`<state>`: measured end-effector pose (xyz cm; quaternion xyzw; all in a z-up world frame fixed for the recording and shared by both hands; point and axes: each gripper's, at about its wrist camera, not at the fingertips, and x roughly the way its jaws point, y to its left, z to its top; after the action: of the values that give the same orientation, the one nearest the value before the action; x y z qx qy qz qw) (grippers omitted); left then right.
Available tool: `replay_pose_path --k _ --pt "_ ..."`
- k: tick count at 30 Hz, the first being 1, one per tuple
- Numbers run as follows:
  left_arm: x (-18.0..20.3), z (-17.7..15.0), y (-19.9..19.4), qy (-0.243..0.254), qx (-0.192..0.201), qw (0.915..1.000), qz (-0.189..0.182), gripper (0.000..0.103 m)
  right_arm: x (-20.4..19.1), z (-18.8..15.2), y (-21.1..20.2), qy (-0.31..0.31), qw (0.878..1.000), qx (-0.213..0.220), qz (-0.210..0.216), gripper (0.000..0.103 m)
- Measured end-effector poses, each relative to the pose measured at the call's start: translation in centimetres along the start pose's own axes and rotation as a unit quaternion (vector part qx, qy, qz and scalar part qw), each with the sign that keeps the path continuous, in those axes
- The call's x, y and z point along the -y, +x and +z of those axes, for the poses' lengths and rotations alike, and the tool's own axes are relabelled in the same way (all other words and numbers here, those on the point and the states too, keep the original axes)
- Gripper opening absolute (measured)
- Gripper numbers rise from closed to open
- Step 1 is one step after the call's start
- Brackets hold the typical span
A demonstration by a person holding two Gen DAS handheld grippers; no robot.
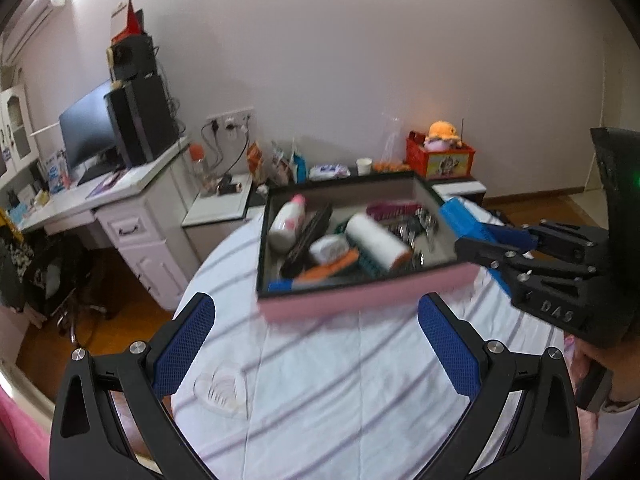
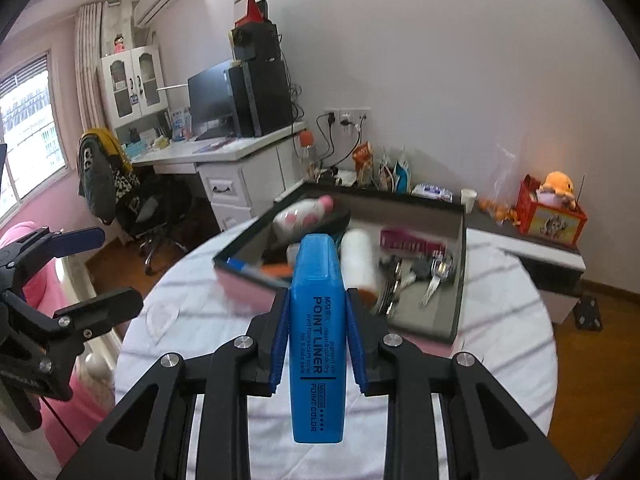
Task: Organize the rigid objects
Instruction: 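Lift the highlighter into the box and open the right gripper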
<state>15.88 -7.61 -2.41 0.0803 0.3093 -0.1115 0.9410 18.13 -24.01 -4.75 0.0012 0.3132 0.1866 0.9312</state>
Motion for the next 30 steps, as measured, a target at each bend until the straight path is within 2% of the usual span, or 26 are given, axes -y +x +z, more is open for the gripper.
replay_pose_path --k 6,13,22,30 --pt "1.0 3.5 2.9 0.021 0.010 0.9997 -0.003 0.103 2.0 2.4 2.2 -0.003 1.000 -0.004 -0.009 0.027" --pt "1.4 5.9 7.6 0.029 -0.009 0.9995 -0.005 0.103 4.8 3.7 6.2 0.000 0.999 -0.031 -0.019 0.027" --pt "1.6 6.2 13.9 0.030 -0.058 0.9979 -0.008 0.103 7.9 2.7 11.3 0.017 0.995 -0.092 -0.026 0.027" --pt "2.0 5.5 16.0 0.038 -0.081 0.9960 -0.005 0.103 8.8 1.4 13.1 0.027 0.991 -0.129 -0.032 0.028"
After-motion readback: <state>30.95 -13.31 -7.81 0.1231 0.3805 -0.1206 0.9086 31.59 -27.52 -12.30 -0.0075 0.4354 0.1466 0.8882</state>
